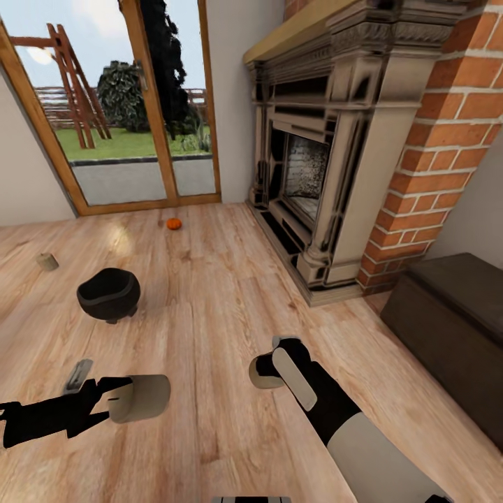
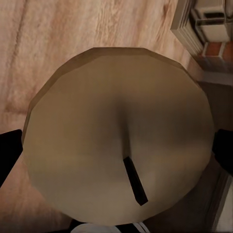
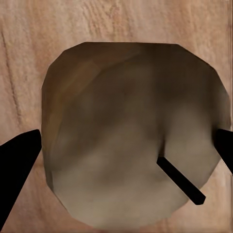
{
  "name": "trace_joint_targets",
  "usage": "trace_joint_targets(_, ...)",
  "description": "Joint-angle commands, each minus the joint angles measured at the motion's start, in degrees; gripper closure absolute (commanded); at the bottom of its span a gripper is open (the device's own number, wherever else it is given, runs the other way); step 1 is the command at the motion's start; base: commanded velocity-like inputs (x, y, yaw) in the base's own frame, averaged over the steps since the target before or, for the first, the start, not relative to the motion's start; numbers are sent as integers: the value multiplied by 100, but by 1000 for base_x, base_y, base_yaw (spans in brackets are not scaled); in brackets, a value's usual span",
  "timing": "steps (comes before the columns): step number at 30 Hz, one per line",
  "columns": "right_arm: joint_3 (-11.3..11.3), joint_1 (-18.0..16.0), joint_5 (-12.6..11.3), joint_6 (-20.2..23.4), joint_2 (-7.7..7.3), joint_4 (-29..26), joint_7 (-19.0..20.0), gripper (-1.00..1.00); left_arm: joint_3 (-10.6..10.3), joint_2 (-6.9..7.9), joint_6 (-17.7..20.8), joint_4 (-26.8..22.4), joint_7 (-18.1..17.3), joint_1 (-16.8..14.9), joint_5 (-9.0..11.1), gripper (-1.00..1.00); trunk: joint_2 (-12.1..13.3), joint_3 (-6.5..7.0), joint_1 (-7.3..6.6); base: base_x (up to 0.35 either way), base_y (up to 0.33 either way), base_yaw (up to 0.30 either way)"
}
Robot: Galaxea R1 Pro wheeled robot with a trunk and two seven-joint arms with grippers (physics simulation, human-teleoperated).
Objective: Place each of the two pumpkins and all three candles from the living room inside a cabinet in the living room (use any cabinet), then make sure every cabinet is closed, and position the cauldron so it is next to a table in the living room.
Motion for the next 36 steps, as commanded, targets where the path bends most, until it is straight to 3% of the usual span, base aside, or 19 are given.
trace_joint_targets(1, 12, -6, -53, 7, -1, -5, -62, 100, 7, 0, 13, -4, 59, -1, 63, 100, -1, 10, -4, -5, 0, -177)
trace_joint_targets(22, 12, -6, -52, 25, -1, -45, -62, 100, 7, 0, 13, -5, 59, -1, 66, 100, 27, 348, -58, -49, 0, -144)
trace_joint_targets(36, 12, -6, -53, 27, -1, -26, -62, 100, -2, 0, 13, -94, 59, -1, 66, 100, 589, 570, -365, -329, 0, -158)
